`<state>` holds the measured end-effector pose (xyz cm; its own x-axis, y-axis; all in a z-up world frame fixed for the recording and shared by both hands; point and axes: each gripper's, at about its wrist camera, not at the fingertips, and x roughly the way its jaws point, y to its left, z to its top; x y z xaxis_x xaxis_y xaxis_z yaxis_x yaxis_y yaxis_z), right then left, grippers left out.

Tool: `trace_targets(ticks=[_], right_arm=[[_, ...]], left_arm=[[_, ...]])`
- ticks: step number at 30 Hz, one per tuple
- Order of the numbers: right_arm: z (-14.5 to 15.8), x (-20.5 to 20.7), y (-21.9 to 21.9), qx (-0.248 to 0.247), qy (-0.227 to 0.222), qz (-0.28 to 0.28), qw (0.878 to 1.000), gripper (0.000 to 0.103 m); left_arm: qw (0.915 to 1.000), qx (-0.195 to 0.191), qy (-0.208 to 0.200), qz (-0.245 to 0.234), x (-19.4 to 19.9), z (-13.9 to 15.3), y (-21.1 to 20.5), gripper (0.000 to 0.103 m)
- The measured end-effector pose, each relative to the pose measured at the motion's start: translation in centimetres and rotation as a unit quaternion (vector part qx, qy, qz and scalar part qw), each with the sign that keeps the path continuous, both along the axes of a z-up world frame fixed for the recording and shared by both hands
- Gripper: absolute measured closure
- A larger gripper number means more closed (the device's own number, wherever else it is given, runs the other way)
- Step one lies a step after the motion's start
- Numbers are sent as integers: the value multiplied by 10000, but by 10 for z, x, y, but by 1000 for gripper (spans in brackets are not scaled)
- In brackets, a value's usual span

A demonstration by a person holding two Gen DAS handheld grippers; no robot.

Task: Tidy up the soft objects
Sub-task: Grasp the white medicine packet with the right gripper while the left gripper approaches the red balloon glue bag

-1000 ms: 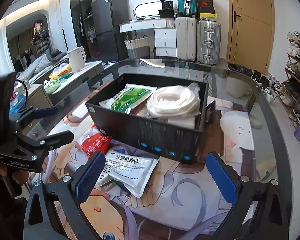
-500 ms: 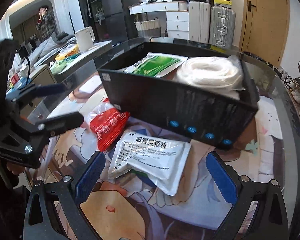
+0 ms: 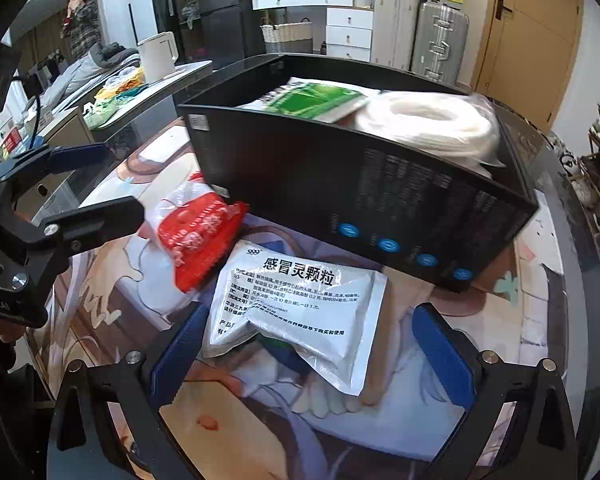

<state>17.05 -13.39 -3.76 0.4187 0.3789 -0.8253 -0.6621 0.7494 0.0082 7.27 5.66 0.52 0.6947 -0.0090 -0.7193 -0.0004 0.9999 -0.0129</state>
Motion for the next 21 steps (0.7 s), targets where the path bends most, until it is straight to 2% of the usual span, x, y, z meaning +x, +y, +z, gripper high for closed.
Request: trace_targets(ticks=[15, 17, 19, 21], right_arm=[[-1, 4, 2, 86, -39, -71, 9999, 2], [0, 3, 3, 115, -66, -9, 9999, 8], [3, 1, -1, 129, -83, 85, 9998, 23], [4, -1, -4, 121, -62, 166, 9998, 28]], left_arm=[[9999, -27, 96, -118, 1, -5, -5, 0], [9999, -32, 92, -113, 1, -4, -5, 0], [9999, -44, 91, -113, 1, -5, -5, 0], [9999, -46, 100, -119, 1, -4, -5, 0]])
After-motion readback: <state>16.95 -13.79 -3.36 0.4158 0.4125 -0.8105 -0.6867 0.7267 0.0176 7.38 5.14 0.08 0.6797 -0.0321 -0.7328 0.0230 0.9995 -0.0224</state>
